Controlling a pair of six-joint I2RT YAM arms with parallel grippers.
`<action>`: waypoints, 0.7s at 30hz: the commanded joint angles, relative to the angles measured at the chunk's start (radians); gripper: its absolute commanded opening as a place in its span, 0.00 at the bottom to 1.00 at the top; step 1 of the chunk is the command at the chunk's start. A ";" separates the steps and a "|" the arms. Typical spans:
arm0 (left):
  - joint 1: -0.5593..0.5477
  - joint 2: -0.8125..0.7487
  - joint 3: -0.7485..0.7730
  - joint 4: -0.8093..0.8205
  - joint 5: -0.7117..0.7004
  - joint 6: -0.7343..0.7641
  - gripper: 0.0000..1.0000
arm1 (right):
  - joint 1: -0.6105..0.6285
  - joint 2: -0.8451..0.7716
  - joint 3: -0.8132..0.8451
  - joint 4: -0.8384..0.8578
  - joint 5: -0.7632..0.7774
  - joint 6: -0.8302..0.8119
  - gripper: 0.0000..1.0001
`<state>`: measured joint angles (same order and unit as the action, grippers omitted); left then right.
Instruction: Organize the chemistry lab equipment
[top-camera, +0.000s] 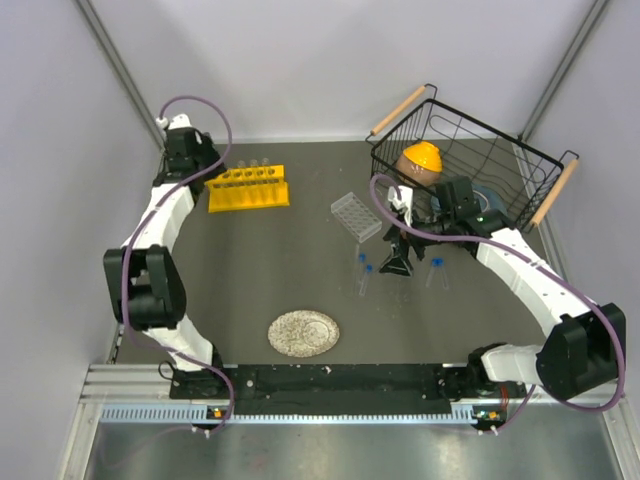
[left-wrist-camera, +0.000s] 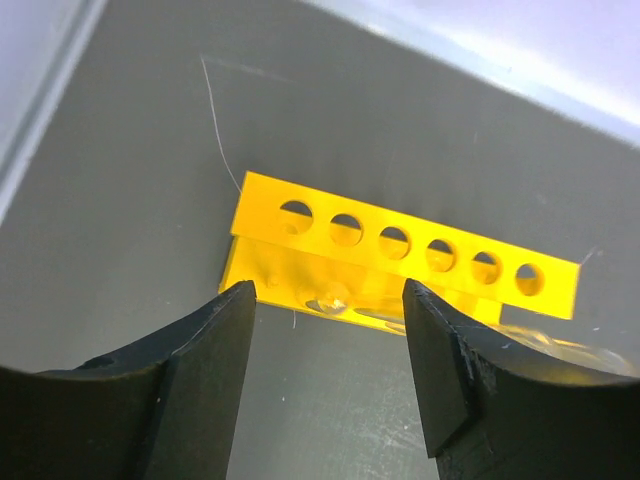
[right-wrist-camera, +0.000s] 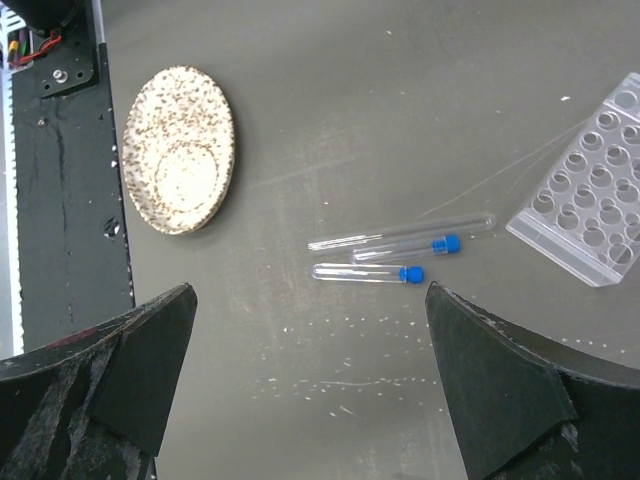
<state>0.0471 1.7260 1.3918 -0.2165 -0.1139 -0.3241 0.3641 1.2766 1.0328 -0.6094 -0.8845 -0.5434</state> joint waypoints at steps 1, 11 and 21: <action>0.022 -0.198 -0.048 0.049 -0.024 -0.009 0.67 | -0.049 -0.043 -0.014 0.026 -0.036 -0.041 0.99; 0.046 -0.615 -0.338 0.149 0.241 -0.128 0.81 | -0.154 -0.089 -0.027 0.031 -0.068 -0.059 0.99; 0.048 -0.873 -0.542 0.077 0.525 -0.133 0.88 | -0.155 -0.224 -0.028 0.068 0.110 0.008 0.99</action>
<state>0.0917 0.9321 0.9195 -0.1299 0.2401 -0.4526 0.2146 1.1240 1.0058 -0.5961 -0.8577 -0.5640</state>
